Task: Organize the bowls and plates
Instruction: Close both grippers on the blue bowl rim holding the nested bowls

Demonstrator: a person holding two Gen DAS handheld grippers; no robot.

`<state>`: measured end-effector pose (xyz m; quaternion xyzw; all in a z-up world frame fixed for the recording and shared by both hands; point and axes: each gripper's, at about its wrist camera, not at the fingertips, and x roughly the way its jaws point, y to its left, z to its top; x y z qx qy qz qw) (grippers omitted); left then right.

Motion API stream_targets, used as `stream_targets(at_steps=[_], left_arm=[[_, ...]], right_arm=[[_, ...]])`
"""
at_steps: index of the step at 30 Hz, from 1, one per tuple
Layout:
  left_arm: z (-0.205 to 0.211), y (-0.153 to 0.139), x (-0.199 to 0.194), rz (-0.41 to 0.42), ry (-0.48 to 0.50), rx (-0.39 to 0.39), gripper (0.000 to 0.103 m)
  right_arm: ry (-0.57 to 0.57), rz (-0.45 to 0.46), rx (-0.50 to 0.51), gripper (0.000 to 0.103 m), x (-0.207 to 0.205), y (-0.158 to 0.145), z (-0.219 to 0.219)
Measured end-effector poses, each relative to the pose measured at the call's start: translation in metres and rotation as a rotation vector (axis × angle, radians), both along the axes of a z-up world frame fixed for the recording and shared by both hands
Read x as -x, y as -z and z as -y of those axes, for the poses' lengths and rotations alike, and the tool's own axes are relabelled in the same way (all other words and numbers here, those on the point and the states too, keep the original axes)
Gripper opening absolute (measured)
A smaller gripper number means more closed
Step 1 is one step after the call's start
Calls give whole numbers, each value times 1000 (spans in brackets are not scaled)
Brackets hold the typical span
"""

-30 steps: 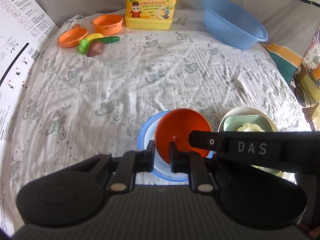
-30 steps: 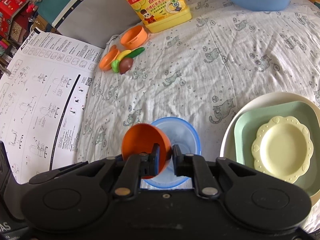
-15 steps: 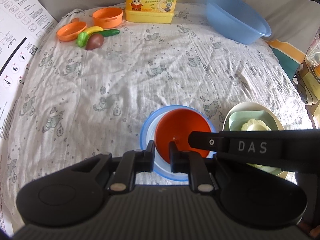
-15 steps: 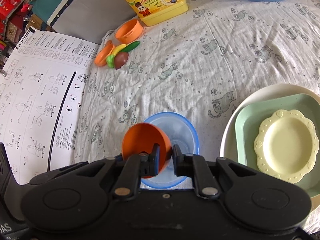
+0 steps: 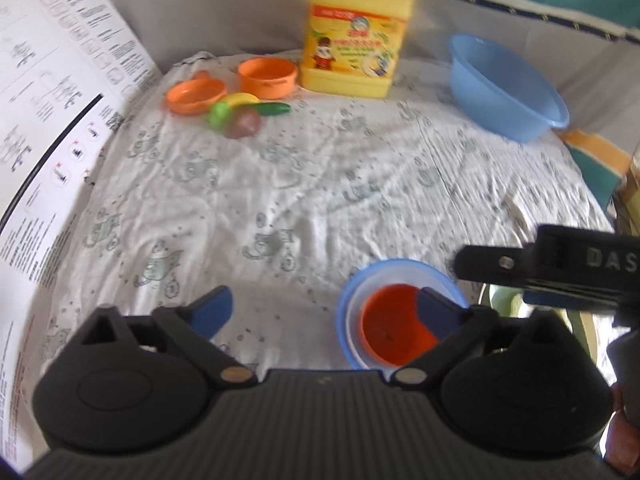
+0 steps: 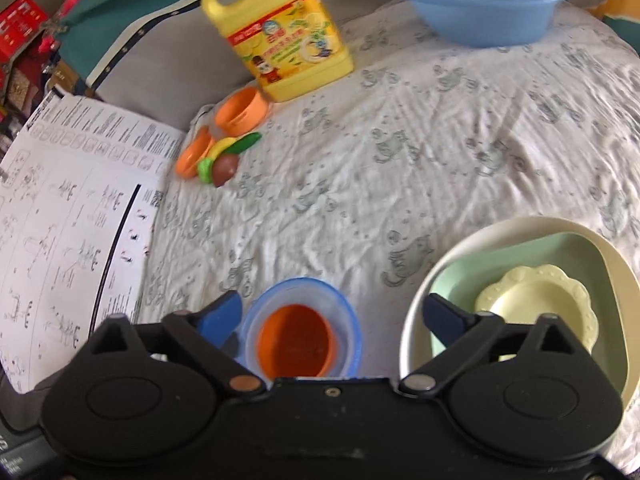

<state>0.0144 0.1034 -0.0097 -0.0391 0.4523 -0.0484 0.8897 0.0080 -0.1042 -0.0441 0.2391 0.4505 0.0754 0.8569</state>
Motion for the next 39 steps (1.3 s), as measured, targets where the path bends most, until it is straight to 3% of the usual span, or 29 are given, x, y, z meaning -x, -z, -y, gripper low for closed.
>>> stream_targets(at_steps=[9, 22, 35, 39], left_arm=[[-16, 10, 6, -4, -25, 48, 103], [-7, 27, 6, -27, 15, 39, 103], [-1, 40, -2, -28, 70, 79, 103], [1, 44, -5, -35, 77, 94, 101]], right_arm=[[15, -26, 5, 103, 11, 12, 11], [-3, -21, -4, 103, 13, 13, 5], [-40, -23, -5, 103, 2, 17, -6], [-55, -37, 2, 96, -2, 21, -10]])
